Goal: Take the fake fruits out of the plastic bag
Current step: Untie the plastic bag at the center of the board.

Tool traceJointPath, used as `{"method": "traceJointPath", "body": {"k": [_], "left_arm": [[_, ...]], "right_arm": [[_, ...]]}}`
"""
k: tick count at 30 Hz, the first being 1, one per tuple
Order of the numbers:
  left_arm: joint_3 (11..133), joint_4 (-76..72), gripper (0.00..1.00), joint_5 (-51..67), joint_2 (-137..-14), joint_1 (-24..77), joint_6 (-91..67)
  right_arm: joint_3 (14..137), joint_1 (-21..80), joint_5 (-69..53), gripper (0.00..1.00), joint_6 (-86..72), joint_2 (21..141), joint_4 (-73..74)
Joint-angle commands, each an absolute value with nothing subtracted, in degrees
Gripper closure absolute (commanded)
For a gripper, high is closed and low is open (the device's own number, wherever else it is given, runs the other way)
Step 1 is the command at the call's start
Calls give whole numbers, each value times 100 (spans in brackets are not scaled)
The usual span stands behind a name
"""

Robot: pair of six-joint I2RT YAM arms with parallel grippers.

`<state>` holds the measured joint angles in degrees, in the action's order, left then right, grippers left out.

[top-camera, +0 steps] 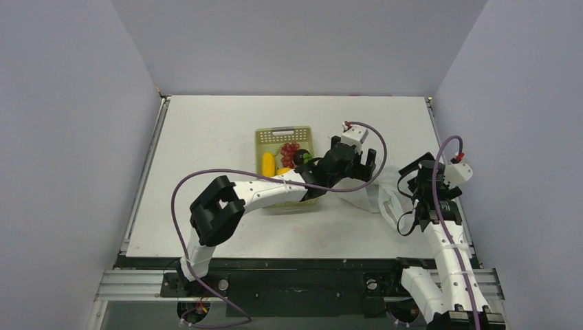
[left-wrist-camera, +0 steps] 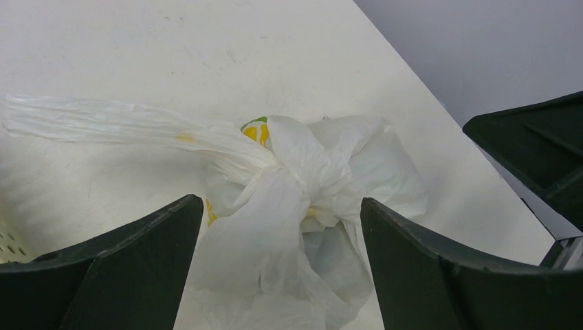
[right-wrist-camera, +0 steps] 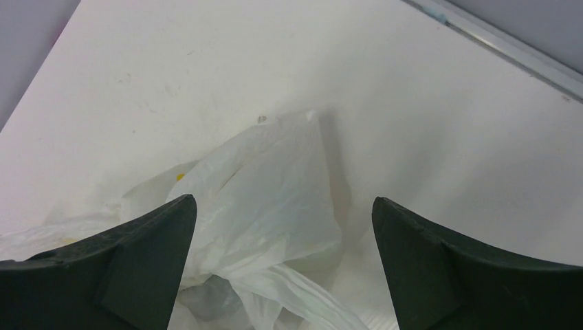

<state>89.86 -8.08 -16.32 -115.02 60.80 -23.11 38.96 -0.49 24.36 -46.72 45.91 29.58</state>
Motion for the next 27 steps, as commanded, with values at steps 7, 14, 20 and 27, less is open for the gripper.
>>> {"method": "traceJointPath", "body": {"k": [7,14,20,27], "left_arm": [[9756,-39,25,-1788,-12126,6082,-2602],[10017,573,42,-1632,-12341,5994,-2744],[10223,672,71,-1096,-12486,5858,-2658],[10054,396,100,-189,-12471,5680,-2827]], "right_arm": [[3775,-860,-727,3,-4064,4850,2060],[3925,-859,-1218,5,-3809,5400,2066],[3990,-861,-1515,6,-3617,5460,2059],[4018,-824,-1800,17,-3604,5474,2033]]}}
